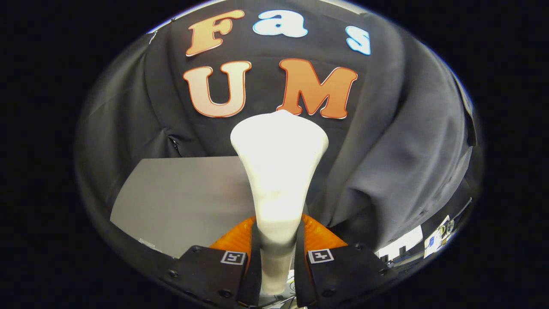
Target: Iron the clothes twice with a garment steamer, once on the left side and once on the right side.
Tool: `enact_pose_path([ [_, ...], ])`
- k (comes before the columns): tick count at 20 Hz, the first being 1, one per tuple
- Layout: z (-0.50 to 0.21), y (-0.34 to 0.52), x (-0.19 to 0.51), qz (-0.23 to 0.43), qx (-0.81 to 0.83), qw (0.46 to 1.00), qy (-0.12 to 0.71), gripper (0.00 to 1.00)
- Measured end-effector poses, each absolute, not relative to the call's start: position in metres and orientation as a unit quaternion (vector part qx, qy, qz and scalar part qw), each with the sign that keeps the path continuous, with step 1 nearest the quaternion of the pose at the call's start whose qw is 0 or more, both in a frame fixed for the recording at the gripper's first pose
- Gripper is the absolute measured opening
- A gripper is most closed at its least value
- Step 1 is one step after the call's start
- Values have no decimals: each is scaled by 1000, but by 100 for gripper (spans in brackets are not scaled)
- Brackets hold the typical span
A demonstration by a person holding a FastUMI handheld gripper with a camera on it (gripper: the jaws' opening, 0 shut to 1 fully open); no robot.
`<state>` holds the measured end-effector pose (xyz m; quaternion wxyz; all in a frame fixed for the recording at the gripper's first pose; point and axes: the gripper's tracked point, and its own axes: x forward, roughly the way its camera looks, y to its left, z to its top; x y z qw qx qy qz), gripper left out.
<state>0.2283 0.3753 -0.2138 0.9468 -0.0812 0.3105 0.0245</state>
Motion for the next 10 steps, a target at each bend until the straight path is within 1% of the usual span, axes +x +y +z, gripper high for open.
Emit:
enact_pose_path([
  [6,-141,370,185,52,-69,967,239,39],
  [10,-94,350,159,61,-65,977,195,39],
])
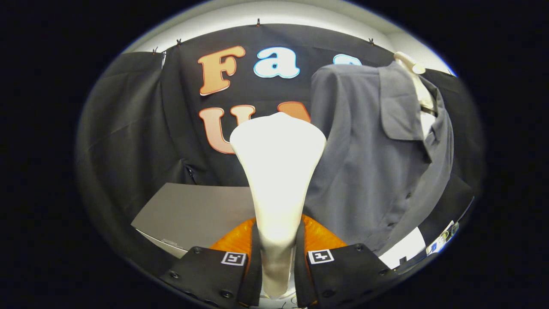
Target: Iron the clothes twice with a garment steamer, once on the left side and once on the right side.
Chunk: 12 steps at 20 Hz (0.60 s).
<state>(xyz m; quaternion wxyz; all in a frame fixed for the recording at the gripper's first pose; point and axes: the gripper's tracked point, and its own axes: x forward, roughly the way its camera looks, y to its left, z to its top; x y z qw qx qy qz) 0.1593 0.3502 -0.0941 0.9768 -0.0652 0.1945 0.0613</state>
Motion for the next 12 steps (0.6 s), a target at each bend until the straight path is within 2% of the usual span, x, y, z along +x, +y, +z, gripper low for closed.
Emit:
enact_pose_path([
  [12,-8,218,125,36,-39,992,118,38],
])
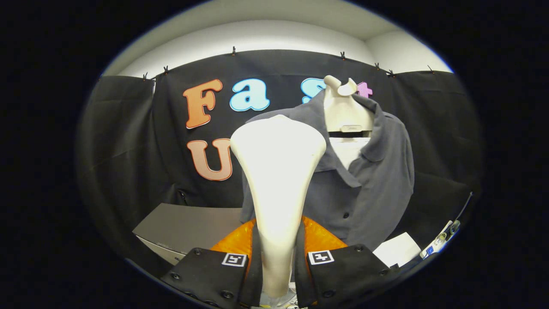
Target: Iron the clothes twice with a garment steamer, once on the left side and once on the right side.
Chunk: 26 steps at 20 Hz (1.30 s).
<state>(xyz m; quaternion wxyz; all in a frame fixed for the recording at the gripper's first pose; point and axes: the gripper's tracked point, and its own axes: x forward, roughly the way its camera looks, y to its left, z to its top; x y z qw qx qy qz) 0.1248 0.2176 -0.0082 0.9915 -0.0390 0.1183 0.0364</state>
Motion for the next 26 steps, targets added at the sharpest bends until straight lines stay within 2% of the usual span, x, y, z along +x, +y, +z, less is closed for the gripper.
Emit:
enact_pose_path([
  [5,9,162,125,29,-36,994,99,38],
  [13,3,126,138,63,-39,992,99,38],
  [20,-30,137,171,95,-43,986,132,38],
  [26,-54,140,194,92,-51,984,146,38],
])
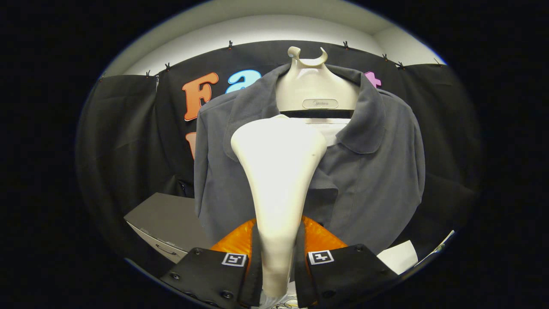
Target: Iron the clothes twice with a garment steamer, once on the left side and once on the right side.
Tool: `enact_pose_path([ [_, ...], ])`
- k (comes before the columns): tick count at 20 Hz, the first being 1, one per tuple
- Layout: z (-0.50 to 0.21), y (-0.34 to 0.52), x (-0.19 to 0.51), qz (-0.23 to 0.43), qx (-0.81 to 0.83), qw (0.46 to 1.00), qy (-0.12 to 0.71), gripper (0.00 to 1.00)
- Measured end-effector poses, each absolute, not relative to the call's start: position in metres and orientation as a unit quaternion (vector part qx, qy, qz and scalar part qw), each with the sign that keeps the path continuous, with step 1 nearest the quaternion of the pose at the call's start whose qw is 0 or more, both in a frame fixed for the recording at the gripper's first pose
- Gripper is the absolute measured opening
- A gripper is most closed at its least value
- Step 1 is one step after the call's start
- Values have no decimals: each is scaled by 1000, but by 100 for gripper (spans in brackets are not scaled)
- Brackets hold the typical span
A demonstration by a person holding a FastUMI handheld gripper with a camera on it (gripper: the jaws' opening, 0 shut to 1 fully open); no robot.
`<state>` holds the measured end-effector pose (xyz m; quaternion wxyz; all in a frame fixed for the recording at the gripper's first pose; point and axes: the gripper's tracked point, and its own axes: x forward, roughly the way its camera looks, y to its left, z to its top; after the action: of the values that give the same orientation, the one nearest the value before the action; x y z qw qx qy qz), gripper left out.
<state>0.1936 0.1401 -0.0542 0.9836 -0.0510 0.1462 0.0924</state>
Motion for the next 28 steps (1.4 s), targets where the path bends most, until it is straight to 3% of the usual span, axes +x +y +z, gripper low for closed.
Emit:
enact_pose_path([
  [12,-100,133,188,90,-70,980,164,39],
  [28,-222,110,171,87,-61,960,261,39],
])
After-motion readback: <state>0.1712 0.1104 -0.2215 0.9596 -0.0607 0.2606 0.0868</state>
